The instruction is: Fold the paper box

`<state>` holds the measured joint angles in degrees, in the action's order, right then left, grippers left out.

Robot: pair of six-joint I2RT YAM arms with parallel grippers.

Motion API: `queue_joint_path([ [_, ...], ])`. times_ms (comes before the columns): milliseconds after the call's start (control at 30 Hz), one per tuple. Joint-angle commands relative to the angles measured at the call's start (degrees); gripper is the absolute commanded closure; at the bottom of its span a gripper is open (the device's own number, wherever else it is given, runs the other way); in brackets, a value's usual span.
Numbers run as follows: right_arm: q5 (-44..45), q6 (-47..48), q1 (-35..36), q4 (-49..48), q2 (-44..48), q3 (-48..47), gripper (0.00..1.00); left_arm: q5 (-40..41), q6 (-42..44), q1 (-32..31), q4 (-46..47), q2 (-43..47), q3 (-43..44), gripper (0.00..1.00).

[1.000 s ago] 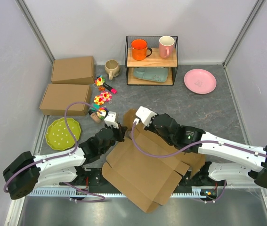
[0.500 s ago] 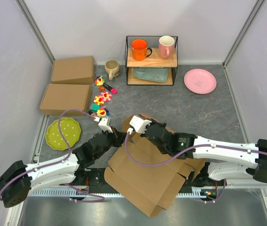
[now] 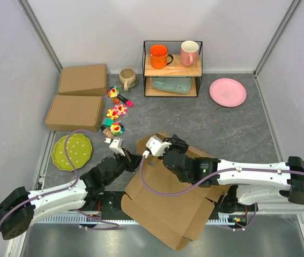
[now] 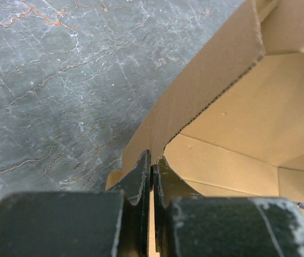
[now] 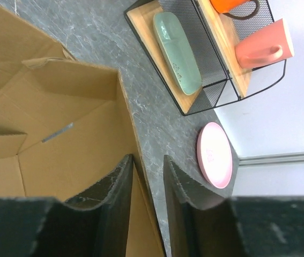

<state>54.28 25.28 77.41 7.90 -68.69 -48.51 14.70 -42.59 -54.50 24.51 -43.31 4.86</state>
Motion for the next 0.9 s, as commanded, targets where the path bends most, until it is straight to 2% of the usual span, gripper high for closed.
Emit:
queue_joint_path([
  [0,2.50,-2.34,-0.06,0.97,0.92,-2.46,0.59,2.00,0.57,-0.26,7.56,2.00,-2.40,0.98],
  [200,-0.05,-4.18,-0.06,9.23,0.39,-6.15,0.49,4.46,4.79,-0.26,10.90,3.58,-4.69,0.98],
  [300,-0.32,-4.45,-0.24,11.08,0.48,-5.98,0.49,4.90,5.67,-0.26,11.69,3.93,-4.69,0.98],
  [367,-0.67,-4.36,-0.15,12.14,0.22,-6.07,0.56,5.34,6.72,-0.26,12.31,4.20,-4.69,0.98],
  [433,-0.41,-4.19,-0.15,12.05,-0.22,-5.98,0.67,6.30,8.91,-0.26,13.36,4.29,-4.69,0.98],
  [600,2.67,-2.78,-0.85,7.22,-3.12,-5.10,0.83,10.69,14.10,-0.26,18.89,0.34,-2.68,0.98],
  [767,4.33,-2.25,-2.69,1.86,-5.67,-4.49,0.92,9.39,21.05,-0.26,24.78,-10.38,2.60,0.98],
  [867,7.40,-2.60,-3.23,-1.30,-6.55,-3.87,0.98,10.79,24.91,-0.17,31.72,-16.60,4.36,0.98],
])
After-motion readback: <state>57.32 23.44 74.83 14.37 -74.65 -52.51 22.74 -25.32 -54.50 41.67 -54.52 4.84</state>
